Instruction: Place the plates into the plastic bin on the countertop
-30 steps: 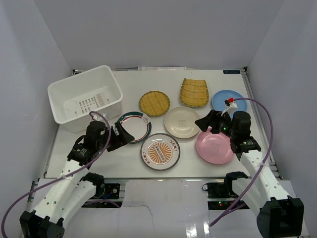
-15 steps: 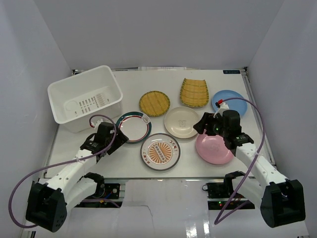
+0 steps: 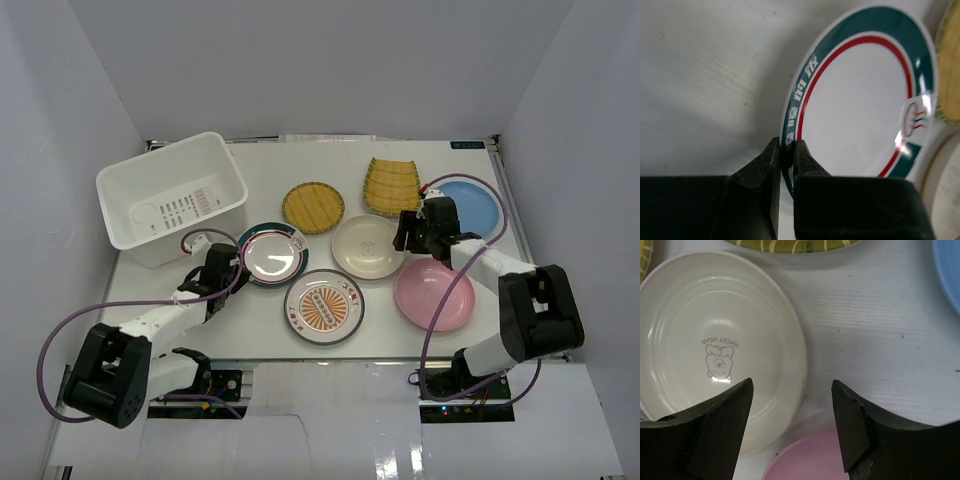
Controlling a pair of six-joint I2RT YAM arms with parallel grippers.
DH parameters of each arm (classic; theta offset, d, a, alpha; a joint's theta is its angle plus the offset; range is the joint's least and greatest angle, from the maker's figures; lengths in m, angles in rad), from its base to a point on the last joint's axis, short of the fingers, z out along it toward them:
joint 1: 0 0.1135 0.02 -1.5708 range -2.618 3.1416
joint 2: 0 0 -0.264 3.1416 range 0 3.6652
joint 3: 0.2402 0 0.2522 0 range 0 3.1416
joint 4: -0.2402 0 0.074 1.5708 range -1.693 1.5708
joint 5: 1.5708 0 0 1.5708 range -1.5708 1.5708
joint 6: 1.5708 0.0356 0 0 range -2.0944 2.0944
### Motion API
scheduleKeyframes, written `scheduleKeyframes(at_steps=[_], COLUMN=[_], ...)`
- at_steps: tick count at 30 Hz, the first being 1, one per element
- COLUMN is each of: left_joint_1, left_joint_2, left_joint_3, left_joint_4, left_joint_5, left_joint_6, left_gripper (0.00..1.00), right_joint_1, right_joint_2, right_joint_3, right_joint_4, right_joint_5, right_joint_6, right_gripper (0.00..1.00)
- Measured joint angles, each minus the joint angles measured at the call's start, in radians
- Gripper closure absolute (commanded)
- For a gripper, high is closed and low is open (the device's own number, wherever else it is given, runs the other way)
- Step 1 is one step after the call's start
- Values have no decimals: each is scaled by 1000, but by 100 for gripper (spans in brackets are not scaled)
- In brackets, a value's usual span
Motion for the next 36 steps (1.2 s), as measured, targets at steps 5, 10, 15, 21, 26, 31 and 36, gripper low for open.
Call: scheduleKeyframes(at_steps=[5,10,15,21,26,31,36], left_joint_1=[0,0,0,-5,43,332,631], left_joint_2=[-111,-341,-590,-547,-290,-64,39], left_joint_3=[-1,-14,56,373,573,615,612], left_joint_4=[56,-141,-345,-403,-266,-210,-205], left_joint_5=[-6,37,144,159,106,177,169], left_joint_6=[-8,61,122,175,211,210,207], left_gripper=[100,100,100,100,100,100,100], right_joint_1=[0,0,2,8,11,26,113], right_joint_2=[144,203,128,-98,-266,-334,-301], right_joint_3=[49,55,47,-12,-4,81,211], right_joint_4=[37,67,102,61,-2,-104,-141], right_joint_5=[5,-3,-21,1,4,-8,-14], right_joint_6=[-15,-7,28,24,19,-1,-2], right_gripper=[49,92,92,92,92,92,92])
